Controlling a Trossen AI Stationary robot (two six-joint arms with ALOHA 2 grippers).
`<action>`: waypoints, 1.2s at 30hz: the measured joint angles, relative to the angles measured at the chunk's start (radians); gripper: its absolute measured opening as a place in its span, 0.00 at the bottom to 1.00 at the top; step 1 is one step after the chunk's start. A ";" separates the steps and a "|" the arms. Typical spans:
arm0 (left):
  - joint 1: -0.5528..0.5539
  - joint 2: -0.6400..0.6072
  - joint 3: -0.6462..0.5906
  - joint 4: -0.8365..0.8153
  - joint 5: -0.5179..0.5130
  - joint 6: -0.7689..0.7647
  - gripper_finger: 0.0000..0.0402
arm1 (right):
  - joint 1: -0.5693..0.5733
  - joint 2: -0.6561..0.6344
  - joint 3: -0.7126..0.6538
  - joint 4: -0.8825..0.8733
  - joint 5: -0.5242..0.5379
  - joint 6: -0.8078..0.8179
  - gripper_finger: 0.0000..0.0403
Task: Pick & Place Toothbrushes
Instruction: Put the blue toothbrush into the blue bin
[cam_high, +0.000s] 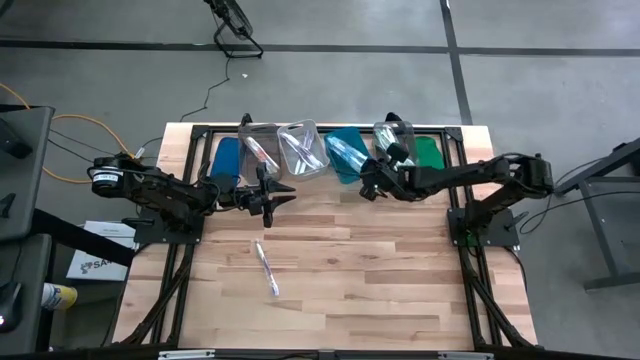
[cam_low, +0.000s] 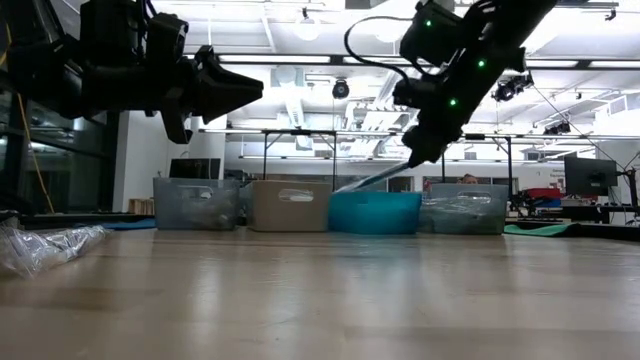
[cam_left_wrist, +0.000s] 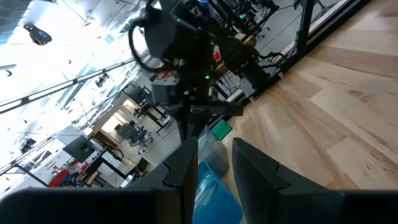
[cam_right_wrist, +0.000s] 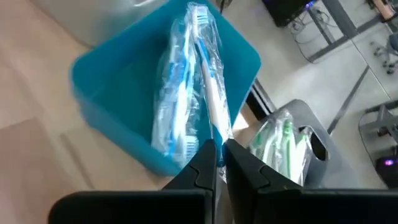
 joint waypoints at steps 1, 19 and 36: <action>0.000 0.000 0.000 0.000 0.000 0.000 0.23 | -0.010 0.006 0.000 0.012 0.000 0.000 0.02; 0.000 0.000 0.000 0.000 -0.001 -0.001 0.23 | -0.102 0.009 0.000 0.083 -0.208 0.023 0.03; 0.000 0.000 0.000 0.000 -0.001 -0.002 0.23 | -0.104 0.008 0.000 0.070 -0.246 0.129 0.31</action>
